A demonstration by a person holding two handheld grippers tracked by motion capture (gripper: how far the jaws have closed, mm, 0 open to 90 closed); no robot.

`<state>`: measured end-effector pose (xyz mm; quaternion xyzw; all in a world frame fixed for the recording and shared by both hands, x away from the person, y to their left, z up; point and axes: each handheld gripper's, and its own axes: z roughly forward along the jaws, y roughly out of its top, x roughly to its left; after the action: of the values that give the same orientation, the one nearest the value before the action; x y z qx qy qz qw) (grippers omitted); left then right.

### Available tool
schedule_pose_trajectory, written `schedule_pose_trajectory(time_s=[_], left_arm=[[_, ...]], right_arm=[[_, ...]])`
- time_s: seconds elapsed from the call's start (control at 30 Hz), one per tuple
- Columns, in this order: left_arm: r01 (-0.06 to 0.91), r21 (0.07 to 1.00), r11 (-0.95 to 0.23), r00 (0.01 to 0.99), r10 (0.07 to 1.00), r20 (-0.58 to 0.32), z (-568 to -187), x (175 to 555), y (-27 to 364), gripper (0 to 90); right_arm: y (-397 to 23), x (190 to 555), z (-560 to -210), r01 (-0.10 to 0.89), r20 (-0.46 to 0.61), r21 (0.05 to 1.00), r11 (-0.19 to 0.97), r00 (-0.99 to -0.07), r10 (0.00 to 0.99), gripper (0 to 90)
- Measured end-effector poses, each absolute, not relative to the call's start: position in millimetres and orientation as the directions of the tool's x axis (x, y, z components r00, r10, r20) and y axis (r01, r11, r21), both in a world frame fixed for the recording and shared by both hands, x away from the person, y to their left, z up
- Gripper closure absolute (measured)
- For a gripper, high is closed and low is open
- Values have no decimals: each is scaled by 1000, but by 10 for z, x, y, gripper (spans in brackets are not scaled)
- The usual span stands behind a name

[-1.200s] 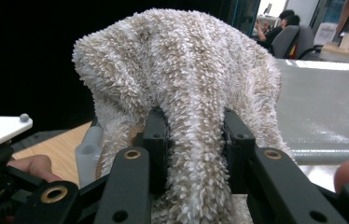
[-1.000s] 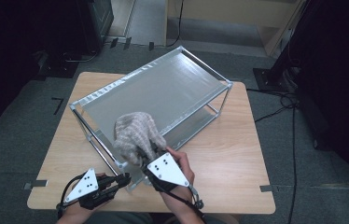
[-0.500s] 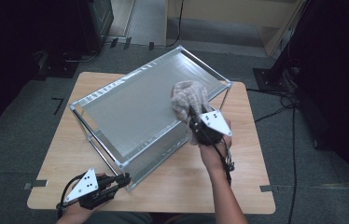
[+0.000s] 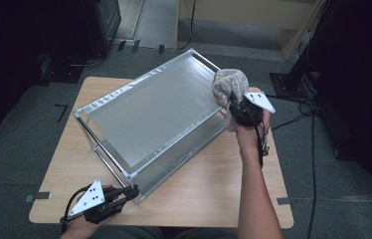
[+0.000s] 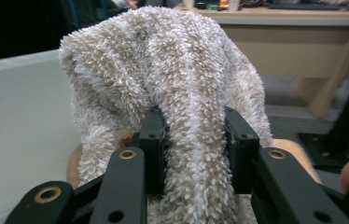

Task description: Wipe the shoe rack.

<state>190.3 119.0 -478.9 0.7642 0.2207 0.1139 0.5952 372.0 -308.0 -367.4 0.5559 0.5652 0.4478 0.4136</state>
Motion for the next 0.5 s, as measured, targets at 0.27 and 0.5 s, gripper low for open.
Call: schedule_pose_trajectory(time_s=[0.27, 0.5], left_arm=[[202, 961, -191, 875, 476, -89, -4793, 1901, 1184, 811], [197, 961, -193, 874, 479, -83, -4795, 1900, 1175, 810]], right_arm=[[-3101, 3421, -3562, 208, 27, 977, -38, 57, 998, 677], [-3189, 2942, -3663, 184, -24, 983, 11, 68, 997, 675]])
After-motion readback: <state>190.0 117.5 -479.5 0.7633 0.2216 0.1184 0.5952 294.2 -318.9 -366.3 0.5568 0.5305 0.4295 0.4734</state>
